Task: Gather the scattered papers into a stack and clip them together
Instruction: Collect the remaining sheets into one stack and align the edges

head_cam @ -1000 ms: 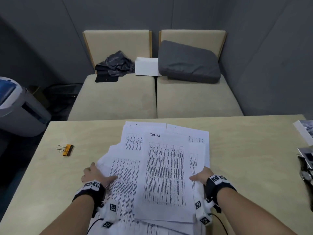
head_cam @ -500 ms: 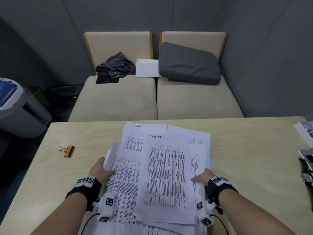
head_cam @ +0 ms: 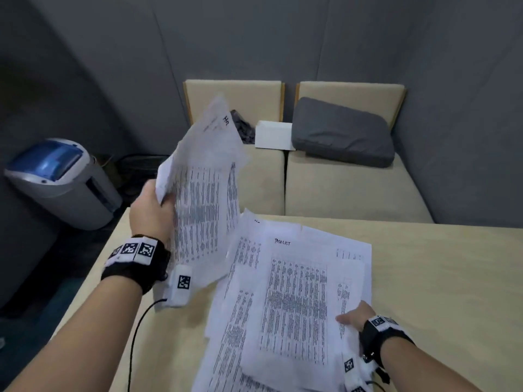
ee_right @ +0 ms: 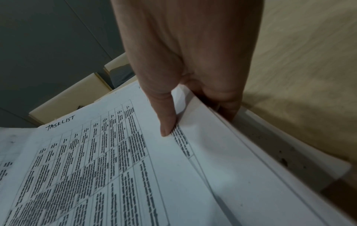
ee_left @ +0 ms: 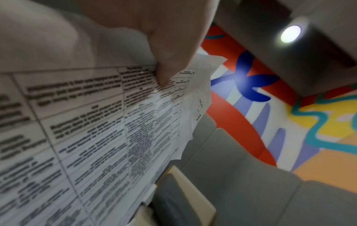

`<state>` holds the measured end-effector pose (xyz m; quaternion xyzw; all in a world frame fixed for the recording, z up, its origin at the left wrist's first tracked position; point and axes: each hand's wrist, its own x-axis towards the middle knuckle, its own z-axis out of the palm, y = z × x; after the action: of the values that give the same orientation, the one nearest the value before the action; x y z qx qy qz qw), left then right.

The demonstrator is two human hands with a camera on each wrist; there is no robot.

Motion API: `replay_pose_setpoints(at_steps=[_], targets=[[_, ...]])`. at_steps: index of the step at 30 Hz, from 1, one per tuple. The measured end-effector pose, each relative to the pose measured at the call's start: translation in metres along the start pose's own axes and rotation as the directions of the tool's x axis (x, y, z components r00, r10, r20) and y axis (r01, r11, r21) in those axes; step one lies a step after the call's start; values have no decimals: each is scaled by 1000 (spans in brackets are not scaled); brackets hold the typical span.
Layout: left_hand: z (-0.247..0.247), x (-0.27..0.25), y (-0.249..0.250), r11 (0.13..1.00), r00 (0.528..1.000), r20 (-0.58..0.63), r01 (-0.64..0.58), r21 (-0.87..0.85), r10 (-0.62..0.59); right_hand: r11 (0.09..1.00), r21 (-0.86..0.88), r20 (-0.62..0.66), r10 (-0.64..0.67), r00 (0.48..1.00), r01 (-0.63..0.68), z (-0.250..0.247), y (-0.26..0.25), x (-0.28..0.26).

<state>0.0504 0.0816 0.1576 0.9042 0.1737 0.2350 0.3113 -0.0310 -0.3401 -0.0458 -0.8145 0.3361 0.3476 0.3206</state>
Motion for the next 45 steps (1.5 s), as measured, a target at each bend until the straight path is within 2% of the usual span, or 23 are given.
replay_pose_setpoints(at_steps=[4, 8, 12, 14, 17, 20, 22, 24, 26, 28, 29, 31, 33, 34, 35, 38, 41, 43, 45], targets=[[-3, 11, 35, 960, 1000, -21, -11, -280, 5, 998, 45, -2, -32, 999, 32, 0, 1, -6], [20, -3, 45, 838, 985, 150, 149, -525, -81, 997, 64, 7, -32, 999, 31, 0, 2, -10], [41, -21, 52, 749, 941, 321, 290, -596, -109, 996, 69, 0, -61, 998, 61, -2, 3, -14], [52, -29, 51, 743, 894, 432, 369, -558, -120, 996, 77, 26, -51, 998, 49, -4, 3, -20], [72, -48, 42, 785, 824, 544, 437, -438, -155, 977, 179, 23, -125, 992, 119, -5, 2, -22], [95, -76, 26, 807, 772, 611, 468, -360, -174, 941, 332, 15, -67, 998, 59, -2, 13, -3], [110, -97, 14, 839, 736, 650, 464, -284, -188, 860, 509, 8, -54, 998, 42, 0, 27, 17], [123, -117, -1, 858, 682, 698, 475, -194, -219, 790, 613, 14, -41, 999, 24, -1, 38, 28], [135, -136, -19, 882, 605, 755, 464, -78, -251, 732, 677, 83, 22, 996, -72, -2, 39, 29], [144, -151, -35, 910, 540, 791, 412, 48, -286, 761, 648, 100, -39, 994, -35, -4, 36, 27], [146, -157, -40, 914, 524, 795, 395, 90, -305, 803, 596, 120, -69, 990, -16, -9, 27, 11], [149, -164, -46, 928, 542, 777, 346, 139, -319, 898, 437, 167, -138, 976, 52, -15, 17, -13], [149, -163, -48, 948, 621, 717, 182, 260, -315, 948, 289, 143, -181, 973, 134, -14, 17, -14], [149, -161, -50, 940, 667, 681, 87, 330, -301, 959, 247, 122, -176, 977, 142, -12, 19, -8], [149, -157, -52, 920, 694, 650, 45, 389, -309, 963, 225, 87, -171, 981, 148, -10, 18, -6], [150, -143, -53, 932, 736, 615, 57, 359, -283, 965, 202, 28, -179, 984, 169, -6, 15, -7], [151, -136, -50, 959, 717, 650, 91, 269, -250, 967, 203, 13, -161, 987, 155, -6, 11, -9], [150, -139, -53, 949, 699, 644, 202, 241, -312, 973, 200, 8, -117, 993, 113, -5, 10, -9], [147, -144, -59, 938, 659, 668, 235, 256, -347, 973, 216, -6, -86, 996, 85, -4, 9, -7]])
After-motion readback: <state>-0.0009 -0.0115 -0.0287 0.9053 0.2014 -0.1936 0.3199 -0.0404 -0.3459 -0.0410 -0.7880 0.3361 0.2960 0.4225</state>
